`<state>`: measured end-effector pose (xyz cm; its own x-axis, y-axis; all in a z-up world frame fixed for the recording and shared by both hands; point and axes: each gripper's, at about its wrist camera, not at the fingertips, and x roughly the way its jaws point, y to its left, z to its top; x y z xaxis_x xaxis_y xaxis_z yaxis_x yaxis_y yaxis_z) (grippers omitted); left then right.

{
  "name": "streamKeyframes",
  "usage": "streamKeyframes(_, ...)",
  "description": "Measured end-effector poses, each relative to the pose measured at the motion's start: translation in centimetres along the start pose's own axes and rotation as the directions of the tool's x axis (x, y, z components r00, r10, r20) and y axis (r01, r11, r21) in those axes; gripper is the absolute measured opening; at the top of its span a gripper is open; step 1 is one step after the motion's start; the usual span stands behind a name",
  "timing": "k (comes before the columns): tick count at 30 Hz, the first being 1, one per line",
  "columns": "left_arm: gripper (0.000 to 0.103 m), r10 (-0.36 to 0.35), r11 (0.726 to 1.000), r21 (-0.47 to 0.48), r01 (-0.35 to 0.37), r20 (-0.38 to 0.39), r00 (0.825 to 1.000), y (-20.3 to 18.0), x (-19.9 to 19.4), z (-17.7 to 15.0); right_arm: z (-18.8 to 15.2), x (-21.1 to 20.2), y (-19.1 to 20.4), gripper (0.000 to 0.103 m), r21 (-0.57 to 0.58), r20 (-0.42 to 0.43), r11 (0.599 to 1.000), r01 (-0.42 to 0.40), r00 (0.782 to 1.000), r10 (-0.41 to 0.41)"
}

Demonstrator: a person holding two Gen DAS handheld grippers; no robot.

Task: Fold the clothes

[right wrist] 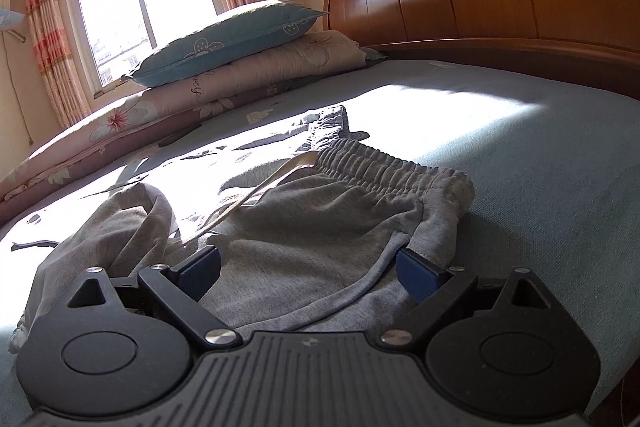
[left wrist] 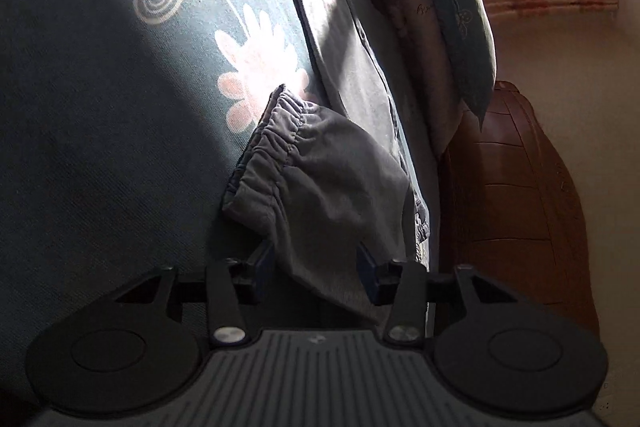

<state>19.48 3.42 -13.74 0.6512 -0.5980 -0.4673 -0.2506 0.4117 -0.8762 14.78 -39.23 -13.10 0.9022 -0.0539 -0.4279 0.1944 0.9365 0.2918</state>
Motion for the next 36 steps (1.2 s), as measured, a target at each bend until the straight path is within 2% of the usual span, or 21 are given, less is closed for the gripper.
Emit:
streamKeyframes(3,0.058,0.017,0.999,-0.039,-0.017,0.0,1.0,0.4,1.5,-1.4,0.0,0.1,0.0,0.097,-0.002,-0.006,1.0,0.0,1.0,0.0)
streamKeyframes(8,0.061,0.028,0.997,-0.076,-0.026,0.019,0.999,0.0,3.1,-2.8,0.1,0.3,0.1,0.097,0.003,-0.011,1.0,-0.01,1.0,0.01)
streamKeyframes(12,0.067,0.016,0.995,-0.095,-0.011,0.055,0.998,-0.7,4.1,-3.8,0.2,0.5,0.1,0.097,0.012,-0.016,1.0,-0.024,1.0,0.024)
streamKeyframes(17,0.07,-0.027,0.984,-0.171,0.049,0.127,0.991,-0.9,6.0,-4.8,0.3,0.4,0.2,0.097,0.008,-0.011,0.999,-0.039,0.999,0.039)
streamKeyframes(21,0.072,-0.057,0.959,-0.258,0.115,0.222,0.973,-0.8,7.1,-5.5,0.3,0.3,0.0,0.097,0.025,-0.01,0.999,-0.046,0.999,0.046)
streamKeyframes(25,0.072,-0.084,0.941,-0.296,0.166,0.272,0.959,-0.4,6.8,-4.8,0.4,0.3,-0.5,0.097,0.054,-0.014,0.997,-0.058,0.998,0.059)
streamKeyframes(28,0.074,-0.139,0.945,-0.231,0.231,0.356,0.924,-0.6,5.0,-3.4,0.4,0.2,-0.9,0.097,0.078,-0.018,0.995,-0.068,0.997,0.07)
streamKeyframes(30,0.078,-0.163,0.958,-0.16,0.237,0.373,0.913,-0.9,4.7,-2.2,0.4,0.2,-1.2,0.097,0.093,-0.02,0.993,-0.075,0.997,0.077)
streamKeyframes(31,0.078,-0.17,0.963,-0.132,0.235,0.378,0.91,-0.9,4.6,-1.6,0.5,0.2,-1.2,0.097,0.093,-0.019,0.992,-0.079,0.996,0.082)
streamKeyframes(33,0.078,-0.127,0.969,-0.157,0.193,0.354,0.927,-0.6,5.2,-1.3,0.5,0.2,-1.0,0.097,0.089,-0.019,0.992,-0.086,0.996,0.088)
streamKeyframes(34,0.077,-0.125,0.966,-0.173,0.193,0.345,0.93,-0.4,5.3,-1.3,0.5,0.2,-0.9,0.097,0.084,-0.019,0.992,-0.089,0.996,0.091)
streamKeyframes(36,0.077,-0.167,0.96,-0.151,0.236,0.365,0.916,-0.3,4.8,-1.6,0.4,0.1,-0.6,0.097,0.075,-0.02,0.993,-0.094,0.995,0.096)
